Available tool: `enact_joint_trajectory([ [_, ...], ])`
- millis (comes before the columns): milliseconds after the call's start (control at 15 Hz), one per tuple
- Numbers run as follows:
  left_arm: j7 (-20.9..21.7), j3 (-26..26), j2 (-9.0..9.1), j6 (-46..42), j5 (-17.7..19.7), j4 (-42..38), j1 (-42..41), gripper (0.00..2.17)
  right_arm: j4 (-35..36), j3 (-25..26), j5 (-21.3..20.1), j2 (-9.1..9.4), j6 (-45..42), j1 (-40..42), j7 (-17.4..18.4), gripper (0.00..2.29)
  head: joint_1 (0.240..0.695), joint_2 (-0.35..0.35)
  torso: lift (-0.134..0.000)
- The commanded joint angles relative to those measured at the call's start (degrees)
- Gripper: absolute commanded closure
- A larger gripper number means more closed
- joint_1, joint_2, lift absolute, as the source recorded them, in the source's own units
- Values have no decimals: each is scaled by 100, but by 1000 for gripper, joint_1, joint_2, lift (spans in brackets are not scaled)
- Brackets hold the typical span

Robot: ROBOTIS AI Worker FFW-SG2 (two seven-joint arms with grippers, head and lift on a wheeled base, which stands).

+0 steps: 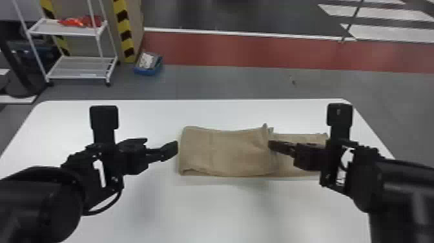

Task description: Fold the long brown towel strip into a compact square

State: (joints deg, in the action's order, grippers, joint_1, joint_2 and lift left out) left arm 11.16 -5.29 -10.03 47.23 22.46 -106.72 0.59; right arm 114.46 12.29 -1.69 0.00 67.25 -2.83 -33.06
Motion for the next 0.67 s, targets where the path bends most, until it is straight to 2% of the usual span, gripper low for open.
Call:
enact_joint_trajectory([
  [0,0,54,-8,19,4,-42,-33,29,323,292,204,5,425,-69,-60,1447,695,-101,-124],
  [333,-17,63,-17,37,4,-130,-51,29,463,1206,336,5,1128,-500,-403,1447,695,-132,-124],
  [600,-26,63,-17,89,4,-139,-59,29,323,1988,775,-396,1076,-456,-456,1447,695,-185,-124],
])
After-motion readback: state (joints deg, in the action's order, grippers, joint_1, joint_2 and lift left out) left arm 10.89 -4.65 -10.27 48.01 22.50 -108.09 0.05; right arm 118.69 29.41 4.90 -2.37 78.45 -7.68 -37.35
